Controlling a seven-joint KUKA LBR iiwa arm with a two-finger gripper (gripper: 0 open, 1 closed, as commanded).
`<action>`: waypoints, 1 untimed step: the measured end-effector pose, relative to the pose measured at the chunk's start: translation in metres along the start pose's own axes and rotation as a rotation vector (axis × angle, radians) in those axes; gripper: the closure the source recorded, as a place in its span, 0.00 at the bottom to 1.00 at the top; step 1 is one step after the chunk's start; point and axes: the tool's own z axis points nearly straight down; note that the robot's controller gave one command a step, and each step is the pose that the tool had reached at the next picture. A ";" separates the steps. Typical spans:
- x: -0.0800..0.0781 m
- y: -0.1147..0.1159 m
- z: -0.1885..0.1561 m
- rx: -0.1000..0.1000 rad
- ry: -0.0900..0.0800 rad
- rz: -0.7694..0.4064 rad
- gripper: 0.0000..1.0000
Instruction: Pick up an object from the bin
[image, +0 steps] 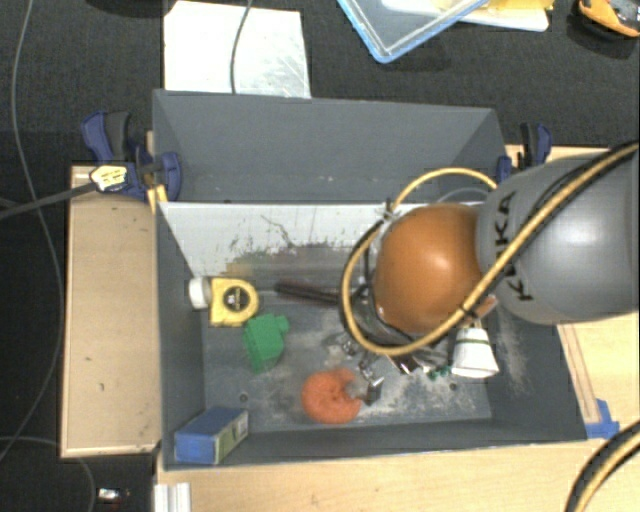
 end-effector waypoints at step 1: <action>0.002 0.008 -0.053 -0.003 0.001 0.178 1.00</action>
Offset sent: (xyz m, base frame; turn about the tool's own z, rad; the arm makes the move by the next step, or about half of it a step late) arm 0.0028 0.0088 0.2421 0.0129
